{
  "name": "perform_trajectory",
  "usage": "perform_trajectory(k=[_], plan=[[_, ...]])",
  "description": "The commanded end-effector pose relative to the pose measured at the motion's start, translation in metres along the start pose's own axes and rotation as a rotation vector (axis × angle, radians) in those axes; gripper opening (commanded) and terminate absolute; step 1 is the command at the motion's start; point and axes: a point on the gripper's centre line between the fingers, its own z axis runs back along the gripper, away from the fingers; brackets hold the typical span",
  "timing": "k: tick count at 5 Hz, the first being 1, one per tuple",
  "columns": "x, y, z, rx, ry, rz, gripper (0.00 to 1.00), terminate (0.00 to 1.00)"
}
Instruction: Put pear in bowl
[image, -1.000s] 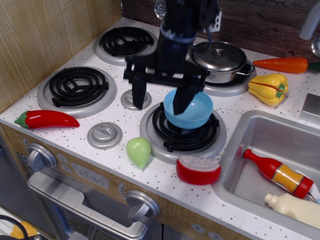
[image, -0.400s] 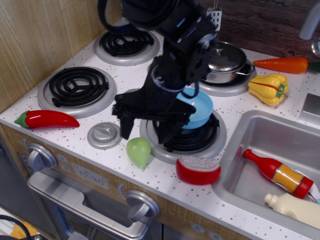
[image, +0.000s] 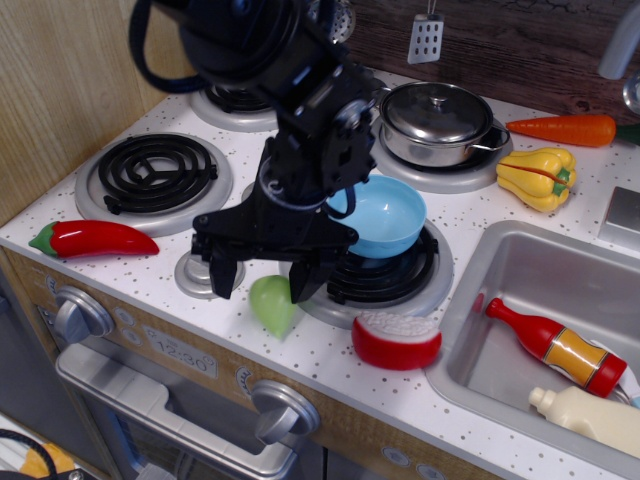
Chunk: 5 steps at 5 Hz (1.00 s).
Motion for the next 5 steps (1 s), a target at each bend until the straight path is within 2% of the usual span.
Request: perform_trajectory(k=[1, 2, 3, 4, 5], plan=[[0.005, -0.002, -0.010, -0.073, -0.034, 0.005, 1.00, 0.00], [0.013, -0.010, -0.024, -0.112, -0.015, 0.004, 0.00, 0.00], [0.013, -0.009, -0.025, -0.112, -0.012, 0.002, 0.00, 0.00], [0.015, -0.007, -0.008, -0.095, -0.021, 0.004, 0.00, 0.00], [0.022, -0.008, 0.022, -0.068, -0.034, 0.009, 0.00, 0.00]])
